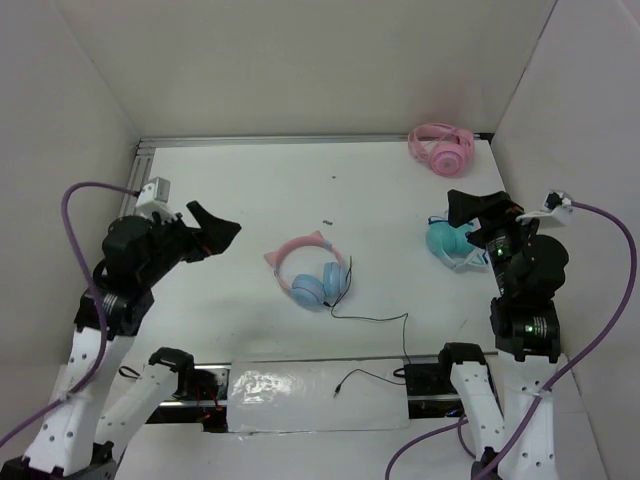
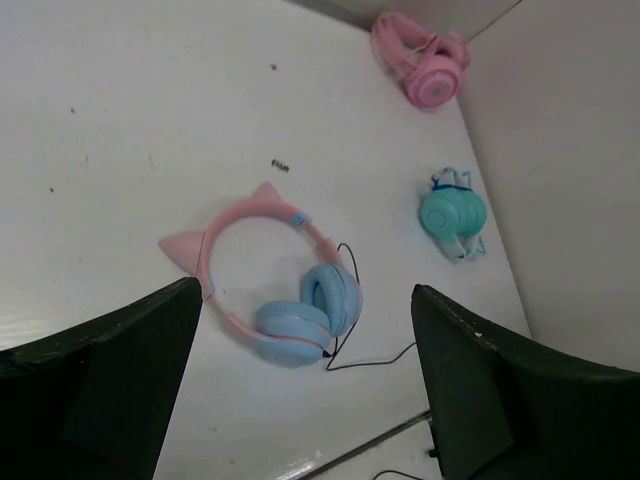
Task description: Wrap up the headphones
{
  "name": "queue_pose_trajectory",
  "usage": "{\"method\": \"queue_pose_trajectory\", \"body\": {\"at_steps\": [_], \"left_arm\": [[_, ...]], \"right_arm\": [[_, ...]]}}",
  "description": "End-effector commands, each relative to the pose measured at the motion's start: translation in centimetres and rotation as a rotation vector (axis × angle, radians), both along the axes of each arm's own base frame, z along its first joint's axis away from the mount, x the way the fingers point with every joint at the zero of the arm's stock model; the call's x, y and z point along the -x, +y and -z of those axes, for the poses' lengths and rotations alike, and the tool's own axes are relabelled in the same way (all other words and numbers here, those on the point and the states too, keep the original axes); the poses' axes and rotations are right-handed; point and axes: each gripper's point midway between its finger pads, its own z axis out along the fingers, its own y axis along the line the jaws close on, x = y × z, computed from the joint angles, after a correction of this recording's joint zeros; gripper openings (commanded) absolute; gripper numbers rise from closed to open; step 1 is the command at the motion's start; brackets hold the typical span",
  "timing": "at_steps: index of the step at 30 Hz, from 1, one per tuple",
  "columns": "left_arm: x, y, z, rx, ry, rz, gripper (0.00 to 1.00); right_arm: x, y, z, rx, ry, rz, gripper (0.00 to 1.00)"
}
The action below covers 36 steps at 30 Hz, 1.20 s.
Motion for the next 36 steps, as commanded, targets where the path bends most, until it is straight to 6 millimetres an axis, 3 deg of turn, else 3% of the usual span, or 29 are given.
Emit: {"method": "queue_pose_trajectory", "body": {"at_steps": [1,10,14,16,20,22,25,27,28,30,31,32,36], "left_arm": [[-1.0,-0.9,2.8,0.001,0.232,0.016,0.97],[-2.3,-2.6,11.2,-0.019,0.524,0.061,0.99],[-3.3,-4.6,15.1,-0.084,0.605,0.13,0.98],[-3.7,-5.2,16.1,-0.14,0.627,0.152,0.98],[-6.4,-6.2,18.0,-0.29,0.615,0.222,0.98],[-7.6,-7.6,17.7,-0.332,0.504,0.354,0.98],[-9.2,-9.0,18.2,-0.384,0.39,0.48,0.97],[-10.8,-9.1,19.3,-0.433,0.385,0.497,0.97],[-11.4,-9.2,20.9,-0.458,0.409,0.506,0.93],[-13.0,-9.7,21.2,-0.501,0.363,0.547,0.92],[-14.5,-9.8,22.7,-0.548,0.381,0.539,0.9],[-14.5,-9.8,22.8,-0.555,0.381,0.545,0.9],[-16.1,-9.8,25.5,-0.68,0.423,0.496,0.74]], "right_arm": [[0.5,-0.8,0.6,-0.009,0.011,0.05,1.0],[-0.2,-2.0,4.6,0.006,0.131,0.108,1.0],[-0.4,-1.8,5.7,0.056,0.14,0.088,1.0],[-0.5,-1.5,6.2,0.073,0.168,0.059,1.0],[-1.3,-0.3,8.3,0.093,0.245,-0.024,1.0],[-1.4,0.9,8.7,0.11,0.235,-0.102,1.0],[-1.5,1.8,8.5,0.127,0.188,-0.156,1.0],[-1.4,1.9,8.4,0.142,0.174,-0.165,1.0],[-1.3,2.0,8.4,0.148,0.171,-0.171,1.0],[-1.1,2.5,8.2,0.159,0.15,-0.204,1.0],[-1.0,2.8,8.1,0.169,0.129,-0.221,1.0],[-0.9,2.8,7.6,0.173,0.109,-0.219,1.0],[-0.6,2.6,7.2,0.184,0.073,-0.199,1.0]]}}
